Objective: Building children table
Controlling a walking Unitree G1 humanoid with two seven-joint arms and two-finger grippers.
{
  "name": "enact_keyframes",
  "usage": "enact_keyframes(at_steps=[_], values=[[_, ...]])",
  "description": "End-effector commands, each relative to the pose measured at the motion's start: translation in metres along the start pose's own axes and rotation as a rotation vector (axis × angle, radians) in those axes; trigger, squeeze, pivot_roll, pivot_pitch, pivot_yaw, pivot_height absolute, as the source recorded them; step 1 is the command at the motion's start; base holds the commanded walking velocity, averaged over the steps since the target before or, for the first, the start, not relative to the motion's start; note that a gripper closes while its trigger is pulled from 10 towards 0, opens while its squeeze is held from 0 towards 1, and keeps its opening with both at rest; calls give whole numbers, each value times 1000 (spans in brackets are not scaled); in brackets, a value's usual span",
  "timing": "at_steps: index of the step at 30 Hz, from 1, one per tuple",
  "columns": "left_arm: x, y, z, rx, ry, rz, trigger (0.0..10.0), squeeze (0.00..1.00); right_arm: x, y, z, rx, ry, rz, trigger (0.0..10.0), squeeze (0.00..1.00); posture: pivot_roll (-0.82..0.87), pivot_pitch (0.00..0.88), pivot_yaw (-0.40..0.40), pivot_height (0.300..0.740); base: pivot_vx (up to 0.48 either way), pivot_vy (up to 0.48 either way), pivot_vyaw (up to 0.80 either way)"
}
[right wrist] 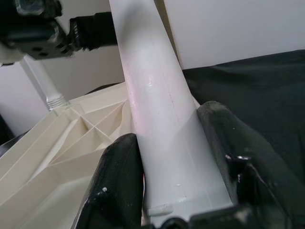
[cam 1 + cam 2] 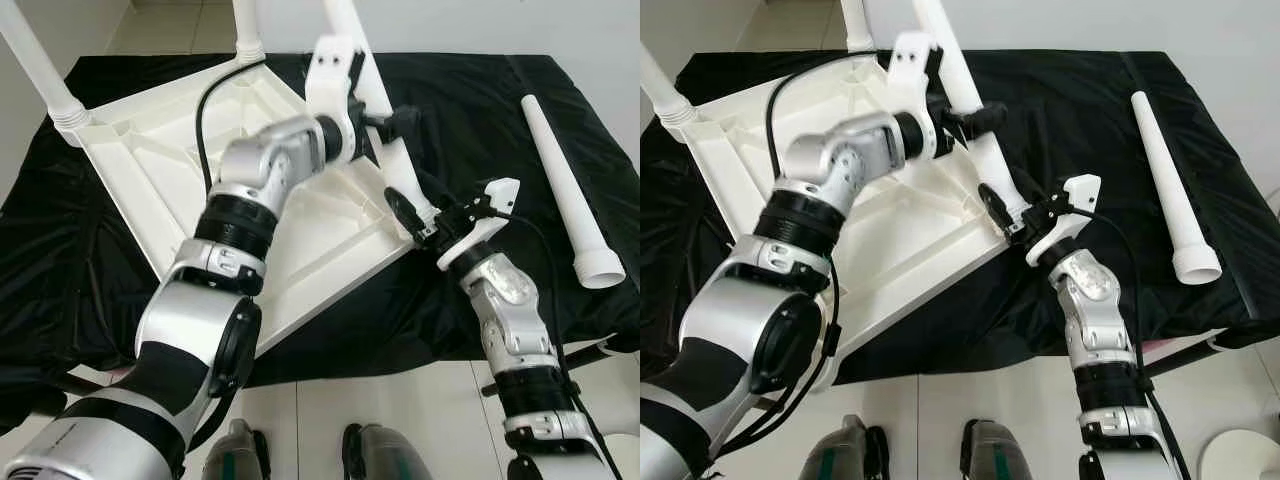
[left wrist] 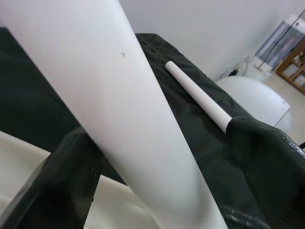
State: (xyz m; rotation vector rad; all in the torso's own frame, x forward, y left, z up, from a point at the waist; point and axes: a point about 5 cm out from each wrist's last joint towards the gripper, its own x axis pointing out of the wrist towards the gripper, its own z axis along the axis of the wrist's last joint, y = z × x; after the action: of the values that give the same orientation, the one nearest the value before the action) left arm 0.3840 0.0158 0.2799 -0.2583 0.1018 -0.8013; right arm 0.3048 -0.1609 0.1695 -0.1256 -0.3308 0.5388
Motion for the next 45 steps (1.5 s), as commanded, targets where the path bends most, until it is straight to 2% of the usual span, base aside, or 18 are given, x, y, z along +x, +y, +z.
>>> enact_keyframes(at_steps=[1, 8, 17, 18, 23, 24, 30, 32, 37, 41, 42, 45], values=[[1, 3, 8, -10, -17, 13, 10000, 0, -3, 8, 1, -17, -10, 30, 10000, 0, -206, 102, 38, 740, 0, 0, 0], [-2, 12, 32, -9, -64, 37, 10000, 0, -12, 20, -4, -15, 8, 42, 10000, 0, -210, 93, 48, 740, 0, 0, 0], [-5, 16, 49, -1, -96, 41, 10000, 0, -14, 23, -6, -21, 13, 46, 10000, 0, -208, 88, 50, 740, 0, 0, 0], [-7, 18, 57, 12, -109, 35, 10000, 0, -14, 23, -6, -29, 19, 47, 10000, 0, -198, 82, 50, 740, 0, 0, 0], [-8, 17, 58, 10, -110, 26, 10000, 0, -14, 22, -6, -35, 21, 45, 10000, 0, -198, 82, 50, 740, 0, 0, 0], [-7, 16, 58, 3, -110, 3, 0, 0, -14, 21, -6, -34, 22, 39, 10000, 0, -197, 80, 50, 740, 0, 0, 0], [-6, 12, 54, -12, -102, -34, 0, 0, -12, 18, -5, -42, 19, 22, 10000, 0, -194, 82, 49, 740, 0, 0, 0], [-4, 5, 49, -28, -90, -85, 0, 0, -10, 14, -2, -47, 8, -2, 10000, 0, -193, 85, 49, 740, 0, 0, 0], [-1, -3, 40, -56, -66, -135, 0, 0, -7, 11, 0, -53, 0, -14, 10000, 0, -193, 88, 48, 740, 0, 0, 0], [0, -4, 39, -58, -62, -140, 0, 0, -7, 11, 0, -55, 1, -14, 10000, 0, -191, 90, 47, 740, 0, 0, 0], [0, -4, 39, -52, -64, -137, 549, 0, -7, 10, -1, -54, 7, -15, 10000, 0, -189, 91, 46, 740, 0, 0, 0], [0, -4, 40, -48, -65, -135, 549, 0, -6, 10, -1, -53, 11, -15, 10000, 0, -189, 91, 46, 740, 0, 0, 0]])
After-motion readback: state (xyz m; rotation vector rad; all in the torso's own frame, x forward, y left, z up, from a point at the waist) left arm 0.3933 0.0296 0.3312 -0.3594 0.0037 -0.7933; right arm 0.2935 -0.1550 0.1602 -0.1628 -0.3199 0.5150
